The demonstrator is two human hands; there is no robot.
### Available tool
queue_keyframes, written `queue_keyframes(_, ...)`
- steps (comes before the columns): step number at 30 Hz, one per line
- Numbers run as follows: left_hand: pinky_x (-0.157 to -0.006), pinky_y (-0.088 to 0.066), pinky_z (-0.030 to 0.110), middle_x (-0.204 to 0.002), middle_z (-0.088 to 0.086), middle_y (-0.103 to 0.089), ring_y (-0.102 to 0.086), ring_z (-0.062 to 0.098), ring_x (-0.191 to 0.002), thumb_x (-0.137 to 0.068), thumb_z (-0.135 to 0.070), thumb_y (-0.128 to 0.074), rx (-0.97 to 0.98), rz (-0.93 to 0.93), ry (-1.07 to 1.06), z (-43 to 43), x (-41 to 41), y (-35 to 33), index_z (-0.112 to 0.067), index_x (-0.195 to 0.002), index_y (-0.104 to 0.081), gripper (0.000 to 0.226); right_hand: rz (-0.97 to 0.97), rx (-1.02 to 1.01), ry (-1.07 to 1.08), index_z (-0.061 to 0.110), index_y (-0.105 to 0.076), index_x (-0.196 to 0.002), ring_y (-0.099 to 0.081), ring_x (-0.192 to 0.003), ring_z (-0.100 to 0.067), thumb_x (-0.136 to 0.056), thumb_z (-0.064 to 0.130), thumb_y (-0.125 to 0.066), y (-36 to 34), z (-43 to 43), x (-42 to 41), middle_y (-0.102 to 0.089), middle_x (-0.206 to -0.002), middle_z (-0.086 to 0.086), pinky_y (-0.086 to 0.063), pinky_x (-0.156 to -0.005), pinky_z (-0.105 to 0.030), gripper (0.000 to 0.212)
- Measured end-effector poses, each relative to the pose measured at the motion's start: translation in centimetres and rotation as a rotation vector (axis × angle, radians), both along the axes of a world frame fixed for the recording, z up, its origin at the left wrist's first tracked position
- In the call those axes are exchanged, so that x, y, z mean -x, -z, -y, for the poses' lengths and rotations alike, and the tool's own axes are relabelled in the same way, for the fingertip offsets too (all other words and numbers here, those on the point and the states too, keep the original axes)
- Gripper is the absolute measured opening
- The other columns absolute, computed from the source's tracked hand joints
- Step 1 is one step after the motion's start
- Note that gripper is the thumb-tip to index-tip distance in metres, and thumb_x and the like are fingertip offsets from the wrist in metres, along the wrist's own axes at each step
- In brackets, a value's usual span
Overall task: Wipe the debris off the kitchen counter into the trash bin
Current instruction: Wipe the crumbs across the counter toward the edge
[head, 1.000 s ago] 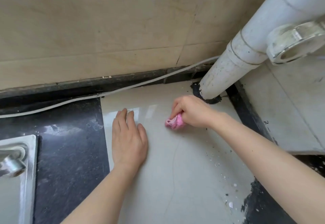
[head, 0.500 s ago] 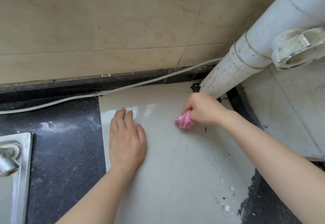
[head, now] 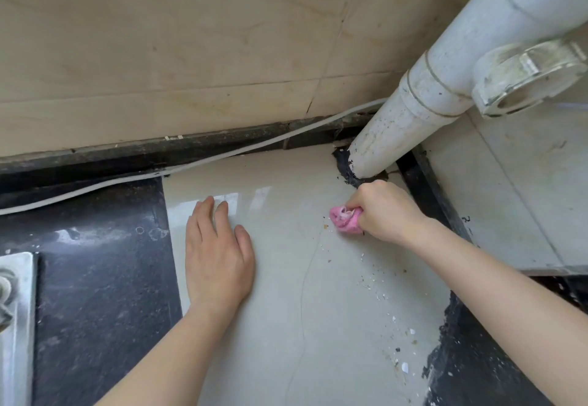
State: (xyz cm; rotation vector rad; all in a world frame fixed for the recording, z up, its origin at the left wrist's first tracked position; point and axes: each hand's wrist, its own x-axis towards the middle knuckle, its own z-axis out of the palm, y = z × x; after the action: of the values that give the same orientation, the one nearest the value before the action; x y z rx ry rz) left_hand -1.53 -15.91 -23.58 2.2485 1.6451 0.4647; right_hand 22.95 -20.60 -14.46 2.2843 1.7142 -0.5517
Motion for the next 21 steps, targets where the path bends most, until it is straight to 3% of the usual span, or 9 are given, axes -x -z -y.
queue_keyframes(2, -0.111, -0.028, 0.045, -0.138, 0.022, -0.04, -0.033, 0.037, -0.131, -0.092, -0.021, -0.035, -0.007, -0.005, 0.006, -0.1, -0.1, 0.0, 0.002, -0.13, -0.044, 0.046, -0.066, 0.027, 0.047, 0.024, -0.062, -0.055, -0.045, -0.056, -0.025, -0.074, 0.01, -0.052, -1.2, -0.9, -0.3, -0.048, -0.052, -0.006, -0.03, -0.046, -0.027, 0.026)
queue_keyframes(4, -0.111, -0.028, 0.045, -0.138, 0.022, -0.04, -0.033, 0.037, -0.13, -0.091, -0.022, -0.034, -0.004, -0.007, 0.007, -0.1, 0.0, 0.0, 0.002, -0.129, -0.045, 0.046, -0.131, -0.146, 0.059, 0.022, -0.075, -0.088, -0.057, -0.065, -0.018, -0.083, 0.003, -0.052, -0.9, -2.6, 0.2, -0.065, -0.071, -0.004, -0.042, -0.053, -0.025, 0.03)
queue_keyframes(6, -0.11, -0.028, 0.045, -0.138, 0.022, -0.04, -0.033, 0.037, -0.13, -0.091, -0.023, -0.034, -0.011, -0.005, 0.01, -0.1, -0.1, 0.0, 0.001, -0.129, -0.045, 0.046, -0.149, -0.303, 0.033, 0.026, -0.068, -0.119, -0.063, -0.096, -0.022, -0.087, -0.002, -0.049, 0.5, -4.7, 0.9, -0.069, -0.106, -0.005, -0.051, -0.077, -0.032, 0.047)
queue_keyframes(8, -0.11, -0.029, 0.045, -0.138, 0.022, -0.04, -0.033, 0.037, -0.129, -0.091, -0.022, -0.036, -0.007, 0.006, 0.01, -0.1, 0.0, 0.0, 0.001, -0.128, -0.045, 0.045, -0.14, -0.3, -0.031, 0.03, -0.056, -0.134, -0.053, -0.122, -0.028, -0.092, 0.002, -0.046, 2.1, -5.9, 1.4, -0.058, -0.134, -0.004, -0.047, -0.094, -0.038, 0.051)
queue_keyframes(11, -0.11, -0.028, 0.045, -0.138, 0.023, -0.04, -0.034, 0.038, -0.128, -0.091, -0.021, -0.038, -0.011, 0.011, 0.016, -0.2, 0.0, 0.2, 0.001, -0.128, -0.045, 0.044, -0.212, -0.255, -0.045, 0.027, -0.061, -0.128, -0.053, -0.123, -0.024, -0.095, 0.035, -0.035, 3.3, -3.6, 1.3, -0.058, -0.134, -0.001, -0.046, -0.094, -0.036, 0.042)
queue_keyframes(12, -0.11, -0.028, 0.045, -0.137, 0.023, -0.04, -0.034, 0.038, -0.128, -0.091, -0.021, -0.038, -0.014, 0.01, 0.019, -0.2, 0.0, 0.2, 0.001, -0.128, -0.045, 0.044, -0.24, -0.252, -0.055, 0.027, -0.063, -0.125, -0.054, -0.121, -0.023, -0.094, 0.036, -0.037, 3.4, -2.0, 1.2, -0.06, -0.132, -0.001, -0.047, -0.093, -0.036, 0.041)
queue_keyframes(15, -0.109, -0.029, 0.046, -0.137, 0.024, -0.039, -0.034, 0.04, -0.128, -0.091, -0.019, -0.04, -0.014, 0.016, 0.032, -0.2, 0.1, 0.2, 0.002, -0.128, -0.044, 0.042, -0.252, -0.182, -0.119, 0.031, -0.065, -0.122, -0.048, -0.132, -0.02, -0.091, 0.012, -0.053, 3.1, 4.2, 1.0, -0.054, -0.14, 0.002, -0.047, -0.099, -0.039, 0.039)
queue_keyframes(18, -0.109, -0.028, 0.047, -0.138, 0.024, -0.039, -0.034, 0.04, -0.128, -0.092, -0.014, -0.045, -0.008, 0.029, 0.029, -0.2, 0.1, 0.2, 0.002, -0.129, -0.044, 0.04, -0.265, -0.068, -0.143, 0.03, -0.066, -0.12, -0.047, -0.133, -0.017, -0.088, 0.009, -0.053, 1.8, 9.8, 0.2, -0.052, -0.141, 0.003, -0.045, -0.104, -0.039, 0.04)
queue_keyframes(21, -0.11, -0.027, 0.046, -0.139, 0.024, -0.038, -0.034, 0.04, -0.128, -0.092, -0.013, -0.046, -0.004, 0.036, 0.03, -0.1, 0.0, 0.1, 0.002, -0.13, -0.044, 0.04, -0.231, 0.185, -0.154, 0.033, -0.067, -0.118, -0.05, -0.13, -0.014, -0.088, 0.007, -0.056, -0.7, 12.7, -0.7, -0.054, -0.139, 0.007, -0.044, -0.103, -0.033, 0.041)
